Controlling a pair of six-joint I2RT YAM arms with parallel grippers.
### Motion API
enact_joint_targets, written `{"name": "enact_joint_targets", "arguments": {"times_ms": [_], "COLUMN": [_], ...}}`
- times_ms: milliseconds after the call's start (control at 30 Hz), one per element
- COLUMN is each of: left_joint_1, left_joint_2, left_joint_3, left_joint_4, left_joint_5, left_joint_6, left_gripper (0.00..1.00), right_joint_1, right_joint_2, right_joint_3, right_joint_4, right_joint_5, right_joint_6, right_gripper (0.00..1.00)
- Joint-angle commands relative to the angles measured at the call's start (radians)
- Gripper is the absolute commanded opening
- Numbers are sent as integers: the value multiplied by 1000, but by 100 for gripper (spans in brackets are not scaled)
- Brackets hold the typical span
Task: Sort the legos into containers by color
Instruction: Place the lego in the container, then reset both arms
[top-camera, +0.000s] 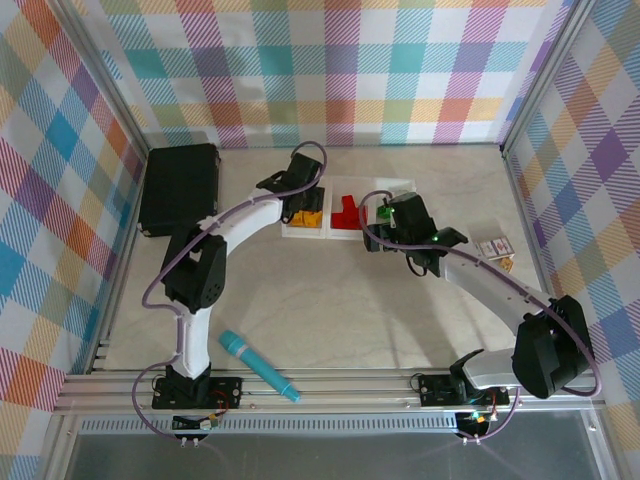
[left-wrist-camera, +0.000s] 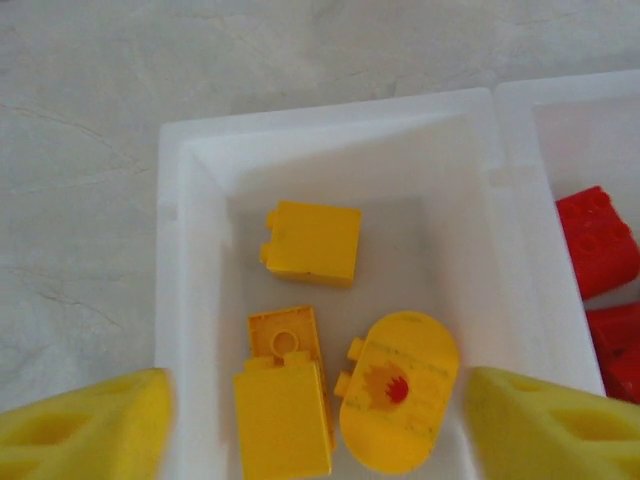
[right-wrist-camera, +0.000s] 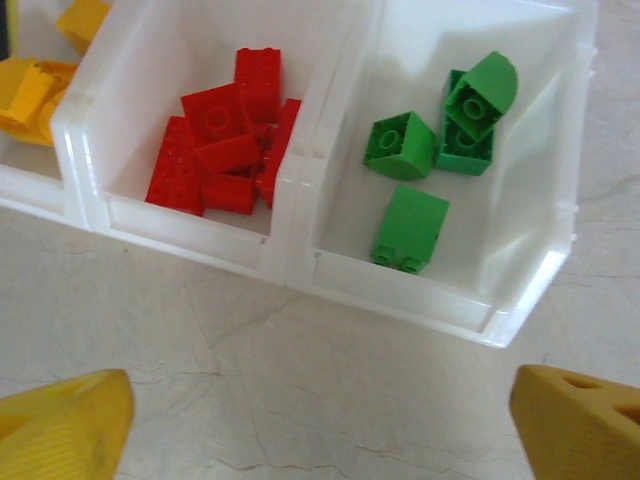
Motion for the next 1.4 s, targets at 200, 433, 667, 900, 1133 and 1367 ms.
{"name": "enact_joint_targets", "arguments": {"times_ms": [200, 433, 667, 900, 1133, 1367], "left_joint_1": [-7, 11, 92, 158, 202, 275], "left_joint_2": [-379, -654, -799, -952, -958, -780], "left_joint_3": [-316, -697, -945, -1227, -1319, -1393], "left_joint_4": [261, 525, 566, 862, 1002, 1225], "left_joint_5": [-189, -328, -396, -383, -310, -249], "left_joint_6": [5, 41, -119, -41, 89, 149], "left_gripper": [100, 100, 100, 100, 100, 99], "right_joint_1": [-81, -188, -245, -419, -439, -438], "right_joint_2": [-48, -164, -206, -174, -27, 58], "right_joint_3": [-27, -174, -423, -444, -523, -518], "right_joint_4": [19, 253, 743, 696, 803, 967], "right_joint_5": [89, 82, 196, 124, 41, -93], "right_joint_6": [-30, 85, -99, -85, -62, -176], "right_gripper": [99, 99, 99, 99, 99, 99]}}
